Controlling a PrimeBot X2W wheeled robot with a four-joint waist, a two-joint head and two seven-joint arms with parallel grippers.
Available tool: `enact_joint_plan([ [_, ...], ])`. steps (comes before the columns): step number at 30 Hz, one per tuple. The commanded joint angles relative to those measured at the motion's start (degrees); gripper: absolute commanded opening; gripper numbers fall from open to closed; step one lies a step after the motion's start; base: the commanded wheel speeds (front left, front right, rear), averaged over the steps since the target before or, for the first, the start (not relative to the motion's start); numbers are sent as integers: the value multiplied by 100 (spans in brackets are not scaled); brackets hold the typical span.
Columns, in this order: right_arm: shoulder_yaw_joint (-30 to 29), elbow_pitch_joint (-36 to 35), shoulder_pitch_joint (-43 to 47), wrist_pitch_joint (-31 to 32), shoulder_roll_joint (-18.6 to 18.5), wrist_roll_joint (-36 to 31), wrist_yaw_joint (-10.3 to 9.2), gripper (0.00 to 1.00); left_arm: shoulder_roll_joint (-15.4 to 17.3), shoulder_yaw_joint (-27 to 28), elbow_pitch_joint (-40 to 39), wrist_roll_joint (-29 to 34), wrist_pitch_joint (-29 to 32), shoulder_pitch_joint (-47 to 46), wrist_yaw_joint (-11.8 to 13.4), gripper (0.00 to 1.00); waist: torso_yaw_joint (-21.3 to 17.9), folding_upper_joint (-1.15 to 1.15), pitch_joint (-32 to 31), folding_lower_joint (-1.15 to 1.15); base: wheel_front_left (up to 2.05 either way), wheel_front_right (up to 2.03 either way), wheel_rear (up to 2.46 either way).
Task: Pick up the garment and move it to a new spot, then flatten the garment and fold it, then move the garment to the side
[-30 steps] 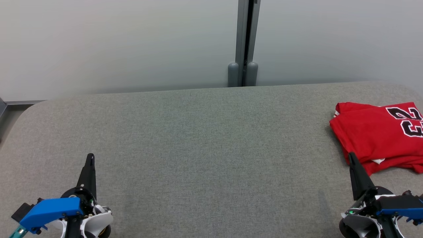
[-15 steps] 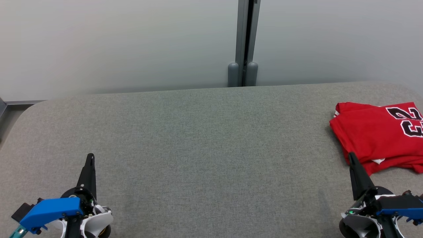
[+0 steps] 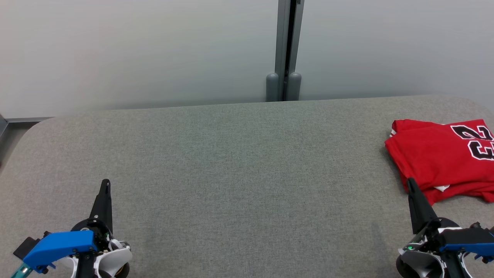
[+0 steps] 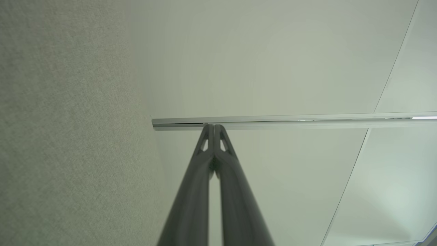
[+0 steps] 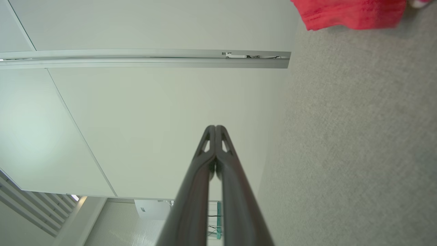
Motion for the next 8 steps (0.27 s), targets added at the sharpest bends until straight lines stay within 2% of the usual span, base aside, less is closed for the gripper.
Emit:
enact_joint_plan([
  [1, -12, -18, -77, 14, -21, 16, 2, 0, -12, 18, -22, -3, 25, -60, -25, 0, 0, 0, 0, 0, 0, 0, 0],
  [8, -12, -18, -78, 14, -21, 16, 2, 0, -12, 19, -22, -2, 25, -60, -25, 0, 0, 0, 0, 0, 0, 0, 0],
])
